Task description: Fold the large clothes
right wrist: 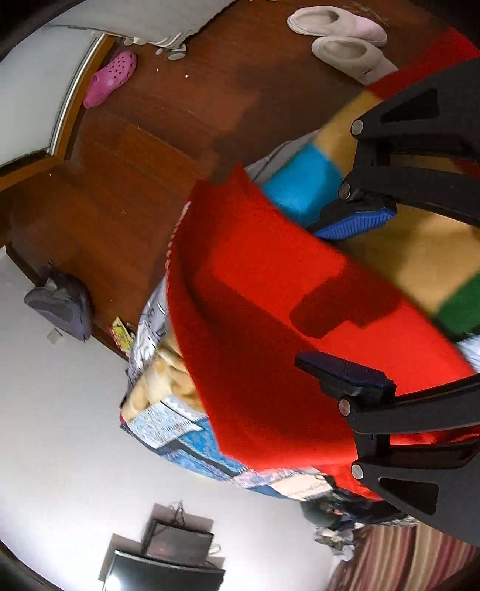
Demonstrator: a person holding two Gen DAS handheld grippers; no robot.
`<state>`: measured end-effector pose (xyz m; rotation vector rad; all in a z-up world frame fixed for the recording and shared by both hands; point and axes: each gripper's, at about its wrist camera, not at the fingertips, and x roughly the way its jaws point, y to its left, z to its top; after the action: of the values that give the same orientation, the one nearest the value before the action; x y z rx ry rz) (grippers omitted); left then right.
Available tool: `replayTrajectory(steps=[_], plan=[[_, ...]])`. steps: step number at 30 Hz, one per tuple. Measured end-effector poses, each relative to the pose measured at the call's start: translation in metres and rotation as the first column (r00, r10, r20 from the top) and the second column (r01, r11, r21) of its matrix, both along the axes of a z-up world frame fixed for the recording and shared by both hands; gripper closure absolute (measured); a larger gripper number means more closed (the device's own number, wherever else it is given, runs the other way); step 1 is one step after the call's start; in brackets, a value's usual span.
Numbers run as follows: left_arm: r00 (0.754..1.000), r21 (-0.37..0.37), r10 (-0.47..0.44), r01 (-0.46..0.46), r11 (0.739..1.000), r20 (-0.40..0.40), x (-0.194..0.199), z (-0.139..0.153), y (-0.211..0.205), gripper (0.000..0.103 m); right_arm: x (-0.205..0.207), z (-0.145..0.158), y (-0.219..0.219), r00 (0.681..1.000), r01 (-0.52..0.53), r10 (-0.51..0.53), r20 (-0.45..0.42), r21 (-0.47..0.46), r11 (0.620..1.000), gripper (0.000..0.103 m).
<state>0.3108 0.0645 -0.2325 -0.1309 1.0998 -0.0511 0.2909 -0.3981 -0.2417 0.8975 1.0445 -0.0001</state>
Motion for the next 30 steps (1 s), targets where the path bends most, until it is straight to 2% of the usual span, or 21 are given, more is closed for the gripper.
replayTrajectory(steps=[1,2,3,6,11,16,19,23,26,30], plan=[[1.000,0.005,0.001,-0.001,1.000,-0.001,0.000,-0.001,-0.001,0.028,0.003,0.000,0.001,1.000,0.006,-0.006,0.000,-0.018,1.000,0.059],[1.000,0.009,0.001,-0.001,1.000,-0.001,-0.001,-0.002,-0.002,0.028,0.004,0.000,0.002,1.000,0.008,-0.009,-0.008,-0.043,0.999,0.075],[1.000,0.010,0.000,0.000,1.000,-0.003,-0.001,-0.003,-0.003,0.028,0.006,0.001,0.004,1.000,0.007,-0.009,-0.023,-0.071,0.997,0.086],[1.000,0.010,-0.006,0.006,1.000,-0.003,-0.003,-0.003,-0.005,0.028,0.005,0.007,0.005,1.000,-0.001,0.001,0.005,-0.083,0.997,0.095],[1.000,0.024,-0.013,0.013,1.000,0.017,-0.010,0.003,-0.004,0.028,-0.008,0.041,0.007,0.995,-0.010,0.022,0.100,-0.119,0.993,0.097],[0.999,0.010,0.002,-0.002,1.000,0.040,-0.017,0.013,0.003,0.028,-0.024,0.106,0.023,0.969,-0.025,0.069,0.238,-0.185,0.982,0.098],[0.998,0.011,0.012,-0.013,1.000,0.065,-0.024,0.021,0.007,0.028,-0.036,0.150,0.041,0.936,-0.052,0.125,0.328,-0.222,0.974,0.098],[0.996,0.000,0.018,-0.018,1.000,0.090,-0.030,0.030,0.012,0.028,-0.054,0.196,0.082,0.868,-0.133,0.251,0.429,-0.285,0.949,0.098],[0.994,-0.002,0.021,-0.021,1.000,0.103,-0.034,0.035,0.015,0.028,-0.062,0.208,0.122,0.819,-0.227,0.359,0.448,-0.322,0.919,0.098],[0.993,-0.007,0.018,-0.017,1.000,0.116,-0.041,0.039,0.017,0.028,-0.064,0.190,0.175,0.785,-0.336,0.485,0.385,-0.393,0.856,0.098]])
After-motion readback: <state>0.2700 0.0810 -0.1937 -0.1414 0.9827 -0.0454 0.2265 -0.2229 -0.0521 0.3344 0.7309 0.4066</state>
